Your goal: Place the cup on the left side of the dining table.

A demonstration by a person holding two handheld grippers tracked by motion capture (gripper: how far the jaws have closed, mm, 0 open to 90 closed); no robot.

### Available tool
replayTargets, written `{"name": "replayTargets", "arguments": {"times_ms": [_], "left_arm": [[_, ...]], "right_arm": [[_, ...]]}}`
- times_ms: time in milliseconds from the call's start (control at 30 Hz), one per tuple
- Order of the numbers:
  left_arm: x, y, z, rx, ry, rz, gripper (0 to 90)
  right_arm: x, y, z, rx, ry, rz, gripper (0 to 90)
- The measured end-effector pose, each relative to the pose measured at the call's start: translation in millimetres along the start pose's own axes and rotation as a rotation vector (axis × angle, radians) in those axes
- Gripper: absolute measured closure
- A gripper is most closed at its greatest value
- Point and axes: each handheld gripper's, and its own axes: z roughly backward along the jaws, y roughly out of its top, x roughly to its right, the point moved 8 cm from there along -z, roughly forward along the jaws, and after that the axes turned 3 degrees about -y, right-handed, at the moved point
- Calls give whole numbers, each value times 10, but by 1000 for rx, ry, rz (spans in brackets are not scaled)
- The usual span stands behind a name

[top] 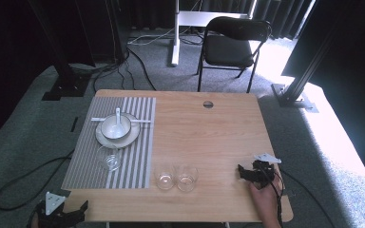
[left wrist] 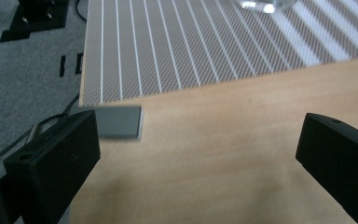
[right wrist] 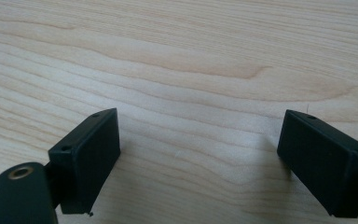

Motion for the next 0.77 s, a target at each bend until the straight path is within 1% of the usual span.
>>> {"name": "replayTargets", "arguments": {"times_ms": [33,100,167,267,333,367,467,500,533,600,667,700,767], "left_arm": [[-8,-37,14,-3,-3,-1,2],[-15,-51,25,4,0,-1,2],[-46,-99,53,5,6,8,2],[-65,-112,81,15,1,14,2],[-87,-123,109,22,10,22,2],[-96,-137,136,29,1,35,2],[-101,-148,155,33,-11,47,2],[-102,-153,160,33,-10,47,2],[-94,-157,168,39,-19,40,2],[-83,-161,172,37,-18,37,2],[-51,-159,175,41,-39,26,2],[-39,-164,173,33,-42,23,2],[-30,-177,159,15,-33,15,2]], "right_arm": [[0,0,0,0,0,0,125],[0,0,0,0,0,0,125],[0,0,0,0,0,0,125],[0,0,0,0,0,0,125],[0,0,0,0,0,0,125],[0,0,0,0,0,0,125],[0,0,0,0,0,0,125],[0,0,0,0,0,0,125],[0,0,0,0,0,0,125],[1,0,0,0,0,1,125],[0,0,0,0,0,0,125],[1,0,0,0,0,0,125],[0,0,0,-1,0,-1,125]]}}
